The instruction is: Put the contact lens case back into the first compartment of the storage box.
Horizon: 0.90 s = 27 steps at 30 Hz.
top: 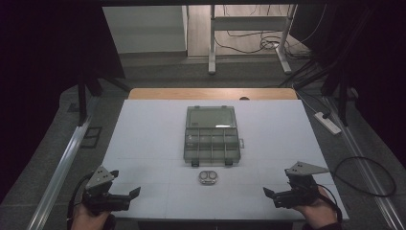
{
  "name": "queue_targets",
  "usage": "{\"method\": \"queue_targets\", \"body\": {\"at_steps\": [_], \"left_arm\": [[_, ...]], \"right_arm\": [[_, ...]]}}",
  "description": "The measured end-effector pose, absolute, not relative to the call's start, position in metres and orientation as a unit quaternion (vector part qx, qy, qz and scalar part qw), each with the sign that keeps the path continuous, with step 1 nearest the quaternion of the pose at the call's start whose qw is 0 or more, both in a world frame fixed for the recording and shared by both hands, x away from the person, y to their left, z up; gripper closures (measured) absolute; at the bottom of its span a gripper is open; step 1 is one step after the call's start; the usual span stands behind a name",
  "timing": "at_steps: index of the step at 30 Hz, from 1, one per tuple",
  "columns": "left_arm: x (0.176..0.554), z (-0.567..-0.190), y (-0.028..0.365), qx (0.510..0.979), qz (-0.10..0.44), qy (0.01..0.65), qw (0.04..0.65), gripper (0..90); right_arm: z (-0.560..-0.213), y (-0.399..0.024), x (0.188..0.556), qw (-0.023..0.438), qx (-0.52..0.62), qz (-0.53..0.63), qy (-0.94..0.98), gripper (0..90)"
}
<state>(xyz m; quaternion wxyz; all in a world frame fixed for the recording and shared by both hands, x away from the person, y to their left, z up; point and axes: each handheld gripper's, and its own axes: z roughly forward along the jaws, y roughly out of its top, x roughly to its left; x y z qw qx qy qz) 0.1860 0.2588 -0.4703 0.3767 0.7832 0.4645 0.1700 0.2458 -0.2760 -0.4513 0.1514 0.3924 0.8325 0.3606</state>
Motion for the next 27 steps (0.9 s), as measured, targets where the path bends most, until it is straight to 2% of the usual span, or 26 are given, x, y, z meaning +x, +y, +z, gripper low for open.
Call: {"method": "queue_targets", "body": {"at_steps": [27], "left_arm": [[0.187,-0.471,0.26,0.782,0.163,0.467,0.38,2.9]], "right_arm": [[-0.45,-0.244,0.262,0.109,0.354,0.359,0.857,0.0]]}}
